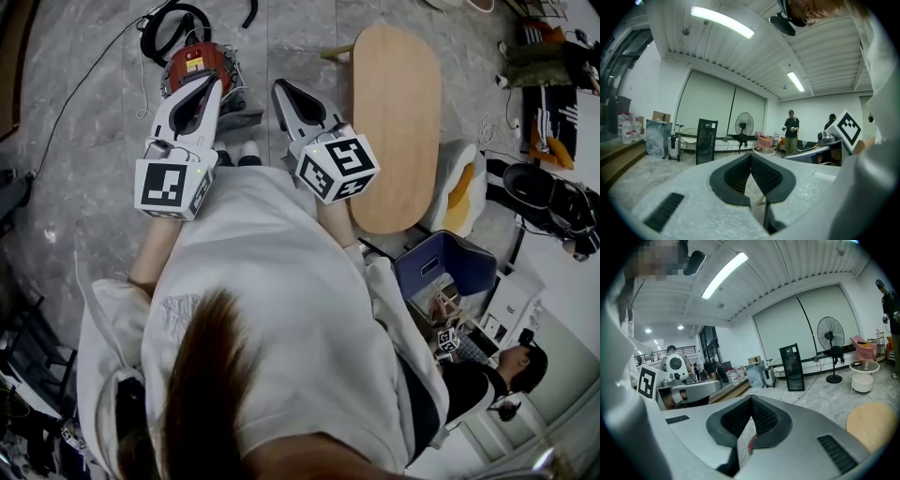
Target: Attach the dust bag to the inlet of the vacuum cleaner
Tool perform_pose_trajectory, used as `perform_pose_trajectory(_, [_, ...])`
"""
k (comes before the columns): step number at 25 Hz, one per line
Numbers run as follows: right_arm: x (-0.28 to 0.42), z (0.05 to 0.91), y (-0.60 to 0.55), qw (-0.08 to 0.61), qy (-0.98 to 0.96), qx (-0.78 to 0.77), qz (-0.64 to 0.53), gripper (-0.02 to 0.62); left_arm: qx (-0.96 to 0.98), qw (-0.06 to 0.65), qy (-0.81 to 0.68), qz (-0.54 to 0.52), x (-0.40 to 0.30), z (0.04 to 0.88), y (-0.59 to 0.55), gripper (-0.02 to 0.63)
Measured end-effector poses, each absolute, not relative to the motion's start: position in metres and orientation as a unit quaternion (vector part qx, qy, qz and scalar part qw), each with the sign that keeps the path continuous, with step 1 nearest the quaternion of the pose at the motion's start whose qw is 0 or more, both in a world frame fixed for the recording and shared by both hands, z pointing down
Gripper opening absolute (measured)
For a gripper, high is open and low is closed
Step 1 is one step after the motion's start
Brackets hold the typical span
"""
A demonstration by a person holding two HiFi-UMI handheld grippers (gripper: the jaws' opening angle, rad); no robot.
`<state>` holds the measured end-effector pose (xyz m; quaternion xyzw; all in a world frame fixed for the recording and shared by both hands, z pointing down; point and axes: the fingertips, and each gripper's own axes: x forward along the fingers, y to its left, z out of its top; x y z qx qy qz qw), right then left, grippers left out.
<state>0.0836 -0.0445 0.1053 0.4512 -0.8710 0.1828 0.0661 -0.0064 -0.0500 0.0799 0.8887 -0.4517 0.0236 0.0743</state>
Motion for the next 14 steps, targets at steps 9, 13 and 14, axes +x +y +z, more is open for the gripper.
perform_pose_trajectory(9, [0.084,0.106,-0.038,0.064,-0.87,0.453,0.182,0.001,0.888,0.076,-0.453,0.02,-0.007,0.081,-0.042,0.018])
perform_pose_trajectory(13, [0.082,0.103,-0.035,0.06,-0.87,0.454,0.182,0.001,0.888,0.077,-0.453,0.02,-0.011,0.08,-0.037,0.018])
perform_pose_trajectory(14, [0.081,0.102,-0.035,0.059,-0.87,0.454,0.182,0.002,0.888,0.077,-0.452,0.021,-0.012,0.079,-0.036,0.018])
